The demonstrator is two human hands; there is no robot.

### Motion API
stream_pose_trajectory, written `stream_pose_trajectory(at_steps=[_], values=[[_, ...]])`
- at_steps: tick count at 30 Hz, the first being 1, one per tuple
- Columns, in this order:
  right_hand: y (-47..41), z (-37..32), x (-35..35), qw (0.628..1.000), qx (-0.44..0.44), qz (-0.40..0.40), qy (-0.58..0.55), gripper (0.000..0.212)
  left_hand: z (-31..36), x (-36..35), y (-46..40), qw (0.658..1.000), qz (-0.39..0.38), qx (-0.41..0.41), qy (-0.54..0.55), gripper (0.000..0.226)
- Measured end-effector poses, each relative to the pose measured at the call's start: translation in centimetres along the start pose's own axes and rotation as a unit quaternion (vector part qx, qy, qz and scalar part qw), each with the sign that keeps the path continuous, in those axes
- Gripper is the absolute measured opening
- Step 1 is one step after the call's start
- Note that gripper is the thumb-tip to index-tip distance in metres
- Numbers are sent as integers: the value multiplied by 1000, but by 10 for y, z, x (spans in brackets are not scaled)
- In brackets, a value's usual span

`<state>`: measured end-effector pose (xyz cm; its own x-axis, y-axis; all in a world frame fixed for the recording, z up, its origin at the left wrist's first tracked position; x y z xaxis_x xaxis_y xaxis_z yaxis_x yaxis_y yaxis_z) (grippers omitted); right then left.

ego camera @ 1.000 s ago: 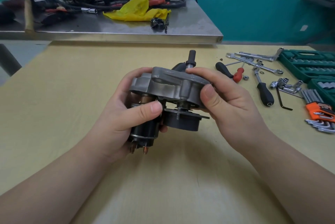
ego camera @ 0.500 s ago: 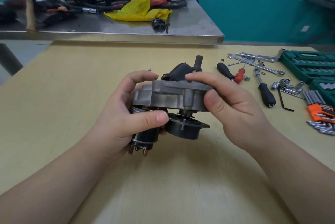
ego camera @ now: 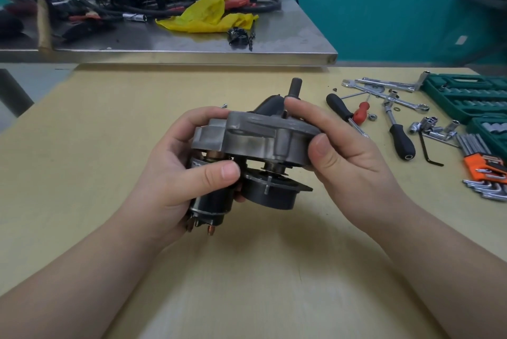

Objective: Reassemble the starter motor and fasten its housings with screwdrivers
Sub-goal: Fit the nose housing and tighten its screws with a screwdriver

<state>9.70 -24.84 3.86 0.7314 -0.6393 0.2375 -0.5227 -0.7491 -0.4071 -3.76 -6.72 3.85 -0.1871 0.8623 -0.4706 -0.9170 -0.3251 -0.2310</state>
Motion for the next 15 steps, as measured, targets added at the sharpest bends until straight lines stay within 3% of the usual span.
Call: stream_pose_trajectory(at_steps=[5, 10, 15], values=[[0, -2, 3, 997, -1, -4, 80, 53, -9, 3, -1, 992, 27, 74, 96, 83], [-6, -2, 14, 987, 15, -26, 156, 71, -20, 0, -2, 945, 32, 171, 277, 53], [-5, -4, -2, 1000, 5, -9, 2, 72, -27, -3, -2, 924, 23, 205, 321, 59]])
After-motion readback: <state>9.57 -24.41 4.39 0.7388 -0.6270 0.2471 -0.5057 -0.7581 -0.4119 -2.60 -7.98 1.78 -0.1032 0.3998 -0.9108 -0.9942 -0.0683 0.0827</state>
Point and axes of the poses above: each hand's wrist, its own y-axis away from the middle knuckle, its own x-axis out of the back of the hand, z = x × y, the point moved 2 cm from there along -y, towards the middle knuckle, and after that the axes turned 10 degrees about y, right-handed, at the moved point
